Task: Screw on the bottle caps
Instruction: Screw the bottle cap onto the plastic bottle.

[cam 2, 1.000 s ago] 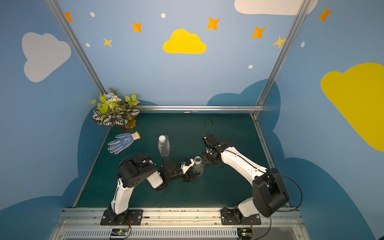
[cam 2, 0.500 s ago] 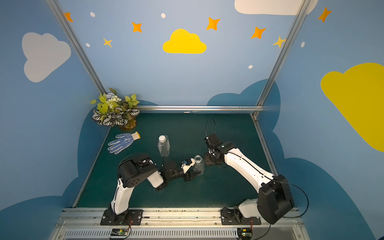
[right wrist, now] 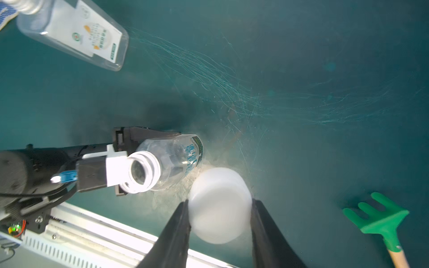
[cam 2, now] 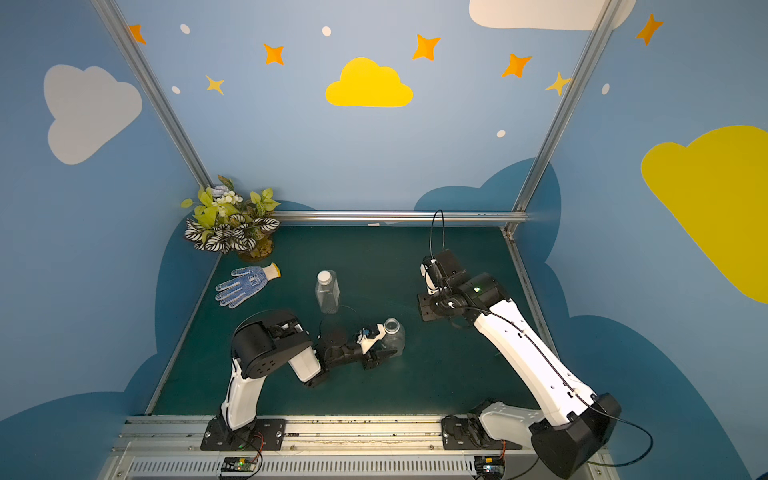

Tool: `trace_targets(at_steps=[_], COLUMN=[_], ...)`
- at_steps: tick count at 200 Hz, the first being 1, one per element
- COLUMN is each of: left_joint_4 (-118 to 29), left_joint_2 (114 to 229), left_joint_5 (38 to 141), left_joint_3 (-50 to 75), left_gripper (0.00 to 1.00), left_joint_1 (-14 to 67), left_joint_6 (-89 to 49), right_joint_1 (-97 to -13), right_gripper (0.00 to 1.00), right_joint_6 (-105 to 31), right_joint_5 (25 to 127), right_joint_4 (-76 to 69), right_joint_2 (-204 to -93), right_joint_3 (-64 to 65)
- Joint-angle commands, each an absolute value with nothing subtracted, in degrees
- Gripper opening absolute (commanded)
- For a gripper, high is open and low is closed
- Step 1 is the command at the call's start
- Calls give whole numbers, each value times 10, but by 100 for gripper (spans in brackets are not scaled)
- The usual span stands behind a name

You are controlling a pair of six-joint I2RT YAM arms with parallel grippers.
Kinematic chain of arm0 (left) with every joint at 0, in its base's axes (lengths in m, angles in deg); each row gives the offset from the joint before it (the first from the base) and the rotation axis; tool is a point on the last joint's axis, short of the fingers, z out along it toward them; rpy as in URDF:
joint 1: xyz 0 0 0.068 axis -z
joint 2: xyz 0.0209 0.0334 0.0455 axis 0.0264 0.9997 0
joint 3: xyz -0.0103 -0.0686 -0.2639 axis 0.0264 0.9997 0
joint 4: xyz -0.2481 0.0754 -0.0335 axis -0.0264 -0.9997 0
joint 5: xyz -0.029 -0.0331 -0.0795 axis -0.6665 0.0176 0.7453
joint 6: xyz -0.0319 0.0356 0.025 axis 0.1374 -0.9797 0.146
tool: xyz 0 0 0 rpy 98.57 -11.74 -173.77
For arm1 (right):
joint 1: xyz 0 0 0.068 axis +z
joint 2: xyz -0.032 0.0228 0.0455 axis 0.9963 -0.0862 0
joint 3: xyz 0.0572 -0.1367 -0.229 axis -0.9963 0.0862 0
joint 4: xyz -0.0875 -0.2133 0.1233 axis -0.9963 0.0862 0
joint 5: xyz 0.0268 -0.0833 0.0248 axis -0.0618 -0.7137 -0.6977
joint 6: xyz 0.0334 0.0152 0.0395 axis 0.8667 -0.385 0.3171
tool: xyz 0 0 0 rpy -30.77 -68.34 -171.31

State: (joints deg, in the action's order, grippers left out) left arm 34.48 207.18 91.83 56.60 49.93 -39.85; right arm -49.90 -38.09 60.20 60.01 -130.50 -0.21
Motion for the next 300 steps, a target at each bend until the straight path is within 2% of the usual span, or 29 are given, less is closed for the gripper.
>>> trace_targets(at_steps=[1,64,125,300], left_joint_4=[324,323,323,323], left_joint_2=[2063,2056,2058,2059], left_joint_5=[921,904,903,904], left_joint_3=[574,575,573,572], left_gripper=[53,54,54,54], left_joint_1=[506,510,510,510], left_joint_6=[-409,-425,-427,-427], right_joint_1=[-476,-390,-345,-301], right_gripper=[16,16,15,12], right_joint_6=[-405,-389,-374,-382], right_joint_5=[609,585,570,527], right_joint_4=[648,671,676,696], right_joint_2=[-1310,-1362,-1412,-1496], right_joint_3=[-32,-67,-82,-99])
